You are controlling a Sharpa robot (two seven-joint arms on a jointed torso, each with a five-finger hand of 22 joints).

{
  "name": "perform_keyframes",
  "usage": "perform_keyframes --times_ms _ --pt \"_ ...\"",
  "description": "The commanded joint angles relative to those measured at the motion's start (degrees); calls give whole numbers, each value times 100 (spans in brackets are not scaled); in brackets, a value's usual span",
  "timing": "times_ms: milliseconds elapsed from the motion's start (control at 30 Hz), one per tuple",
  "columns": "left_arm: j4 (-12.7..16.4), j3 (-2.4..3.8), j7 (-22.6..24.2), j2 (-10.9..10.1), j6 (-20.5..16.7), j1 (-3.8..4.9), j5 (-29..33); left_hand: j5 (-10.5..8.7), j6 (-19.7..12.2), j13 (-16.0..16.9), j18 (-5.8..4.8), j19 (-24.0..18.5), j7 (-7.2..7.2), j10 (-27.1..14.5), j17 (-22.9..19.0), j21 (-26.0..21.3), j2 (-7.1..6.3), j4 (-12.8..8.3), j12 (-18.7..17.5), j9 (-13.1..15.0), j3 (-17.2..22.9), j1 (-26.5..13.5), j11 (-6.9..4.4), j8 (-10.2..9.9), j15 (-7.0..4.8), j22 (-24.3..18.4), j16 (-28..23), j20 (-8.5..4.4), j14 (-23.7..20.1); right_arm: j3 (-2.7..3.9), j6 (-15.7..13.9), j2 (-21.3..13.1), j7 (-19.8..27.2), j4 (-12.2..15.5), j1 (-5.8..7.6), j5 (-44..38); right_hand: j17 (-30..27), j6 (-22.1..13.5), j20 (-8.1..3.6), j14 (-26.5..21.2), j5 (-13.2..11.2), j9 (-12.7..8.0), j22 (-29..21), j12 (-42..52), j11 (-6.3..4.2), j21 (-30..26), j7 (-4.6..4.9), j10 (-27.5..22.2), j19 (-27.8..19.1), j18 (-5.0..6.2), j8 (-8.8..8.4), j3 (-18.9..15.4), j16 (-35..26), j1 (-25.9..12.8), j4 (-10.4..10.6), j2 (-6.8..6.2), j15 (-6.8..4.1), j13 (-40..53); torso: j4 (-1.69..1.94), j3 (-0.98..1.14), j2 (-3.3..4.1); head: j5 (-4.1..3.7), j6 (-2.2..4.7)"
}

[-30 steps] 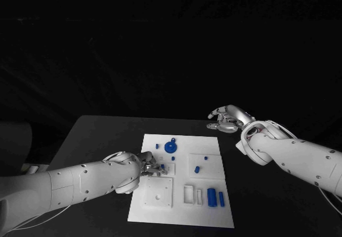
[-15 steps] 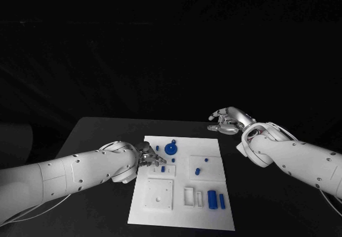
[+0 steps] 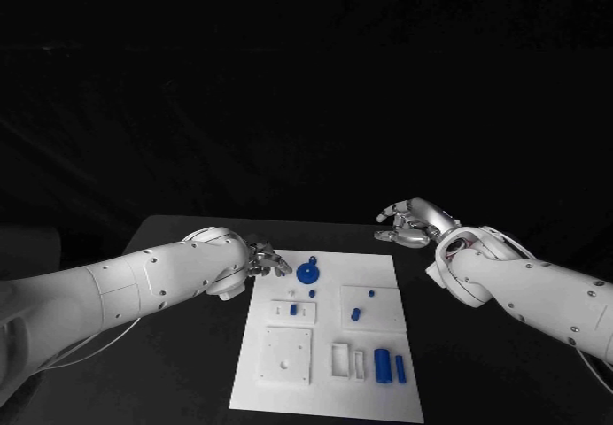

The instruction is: Assemble the parts on the task board

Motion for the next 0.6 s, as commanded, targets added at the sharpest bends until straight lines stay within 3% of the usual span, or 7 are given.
perform_keyframes --times_ms 33,233,600 --pt "-265 13 28 114 432 20 -133 -1 -37 -17 -115 -45 5 -39 -15 -26 36 9 -22 -10 -41 -48 4 -34 -2 -7 -26 -645 -41 2 44 20 36 -5 -1 10 -8 -52 -42 22 39 -2 10 39 -16 -29 73 -11 9 488 7 -16 38 4 29 16 -14 -5 -6 -6 7 7 22" --pt "-859 23 83 403 493 43 -242 -7 -232 -20 -121 -29 48 -21 -11 -19 -38 50 -2 -52 -76 -95 40 -124 26 -2 1 -646 -19 2 45 25 37 -6 -1 10 -9 -52 -43 26 50 -2 11 44 -15 -29 73 -8 14 488 8 -18 40 0 35 23 -14 -9 -15 -9 15 34 56" --pt "-1668 19 184 880 730 9 -279 -14 -264 -34 -130 -31 65 -33 -17 -25 6 160 15 -56 -98 -166 59 -103 46 4 17 -648 -28 2 46 36 38 28 -1 10 -9 -54 -46 32 64 -3 12 50 -16 -28 73 -5 20 488 7 -18 44 0 36 27 -15 -13 -52 -13 52 27 60"
